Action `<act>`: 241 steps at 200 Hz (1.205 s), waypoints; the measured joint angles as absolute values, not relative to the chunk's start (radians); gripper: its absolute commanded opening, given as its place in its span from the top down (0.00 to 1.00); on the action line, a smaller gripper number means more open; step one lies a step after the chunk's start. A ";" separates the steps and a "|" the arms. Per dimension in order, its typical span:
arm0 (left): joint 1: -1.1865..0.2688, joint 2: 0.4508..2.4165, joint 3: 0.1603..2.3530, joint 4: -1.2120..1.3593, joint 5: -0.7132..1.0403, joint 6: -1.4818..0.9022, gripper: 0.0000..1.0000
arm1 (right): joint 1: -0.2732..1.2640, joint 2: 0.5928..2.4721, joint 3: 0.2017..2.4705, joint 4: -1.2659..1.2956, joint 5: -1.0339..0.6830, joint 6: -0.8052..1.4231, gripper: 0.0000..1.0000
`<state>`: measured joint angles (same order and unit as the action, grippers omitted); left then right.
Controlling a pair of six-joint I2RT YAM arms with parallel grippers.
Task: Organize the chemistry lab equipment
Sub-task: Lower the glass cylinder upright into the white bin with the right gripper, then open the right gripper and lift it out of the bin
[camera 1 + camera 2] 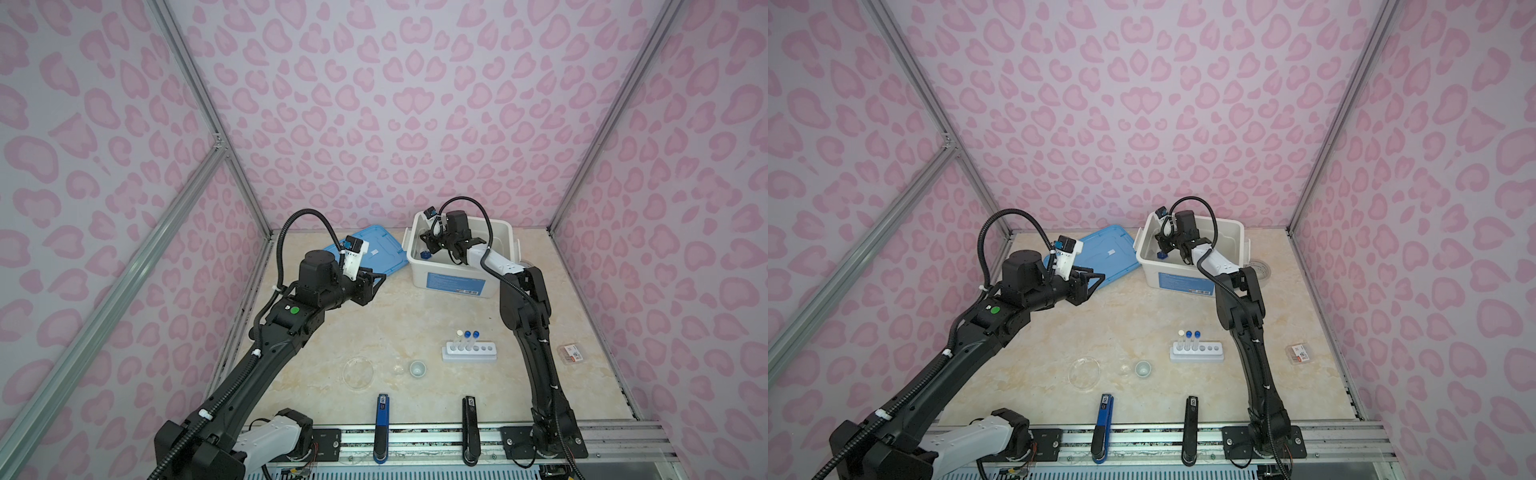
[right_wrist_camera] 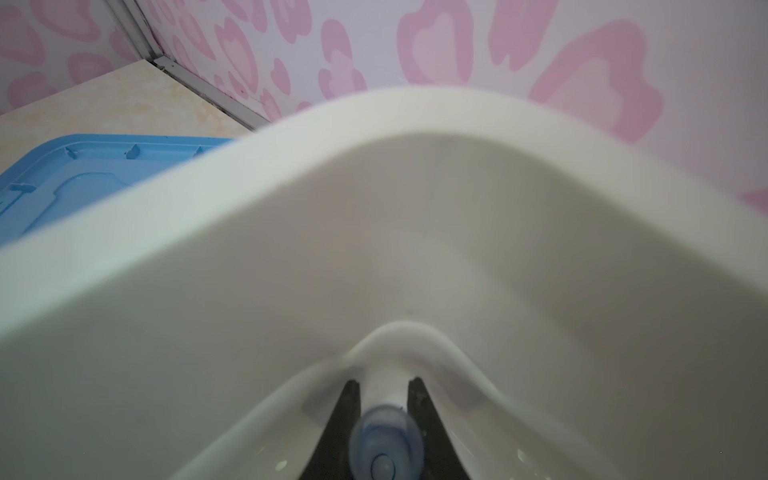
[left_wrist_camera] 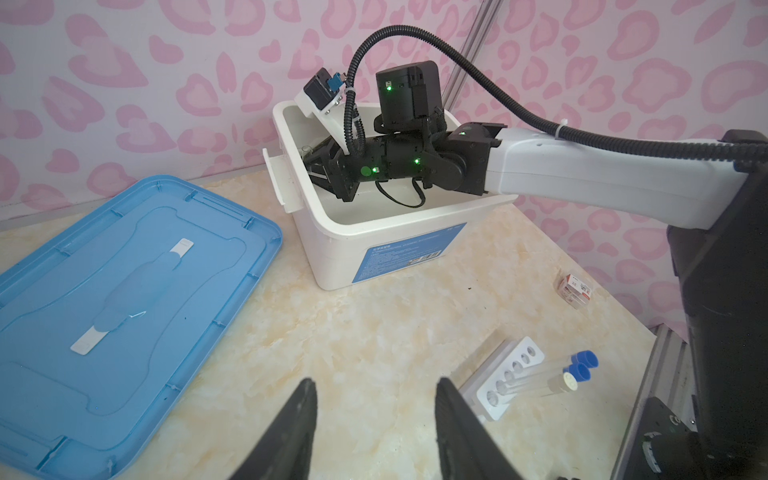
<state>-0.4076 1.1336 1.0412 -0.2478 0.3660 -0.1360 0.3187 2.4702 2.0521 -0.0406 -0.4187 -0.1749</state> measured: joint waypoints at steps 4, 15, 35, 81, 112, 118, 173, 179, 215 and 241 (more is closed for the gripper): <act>-0.408 1.134 1.041 -0.248 0.366 -0.136 0.51 | 0.319 2.470 2.054 -0.045 -0.419 -0.175 0.75; -0.408 1.133 1.041 -0.248 0.366 -0.136 0.51 | 0.318 2.470 2.061 -0.049 -0.419 -0.175 0.74; -0.408 1.134 1.041 -0.248 0.366 -0.136 0.51 | 0.315 2.470 2.068 -0.050 -0.419 -0.175 0.72; -0.408 1.140 1.044 -0.250 0.366 -0.135 0.51 | 0.312 2.465 2.068 -0.052 -0.419 -0.175 0.68; -0.408 1.140 1.044 -0.250 0.366 -0.135 0.51 | 0.311 2.445 2.068 -0.053 -0.419 -0.176 0.68; -0.408 1.139 1.044 -0.250 0.366 -0.135 0.51 | 0.311 2.441 2.068 -0.054 -0.419 -0.176 0.68; -0.408 1.127 1.037 -0.249 0.367 -0.136 0.51 | 0.311 2.407 2.071 -0.078 -0.419 -0.180 0.67; -0.408 1.126 1.036 -0.249 0.367 -0.136 0.51 | 0.311 2.401 2.069 -0.080 -0.419 -0.181 0.67; -0.408 1.113 1.024 -0.248 0.368 -0.136 0.51 | 0.311 2.357 2.053 -0.089 -0.420 -0.187 0.66; -0.408 1.105 1.018 -0.246 0.370 -0.136 0.51 | 0.310 2.330 2.046 -0.096 -0.421 -0.194 0.66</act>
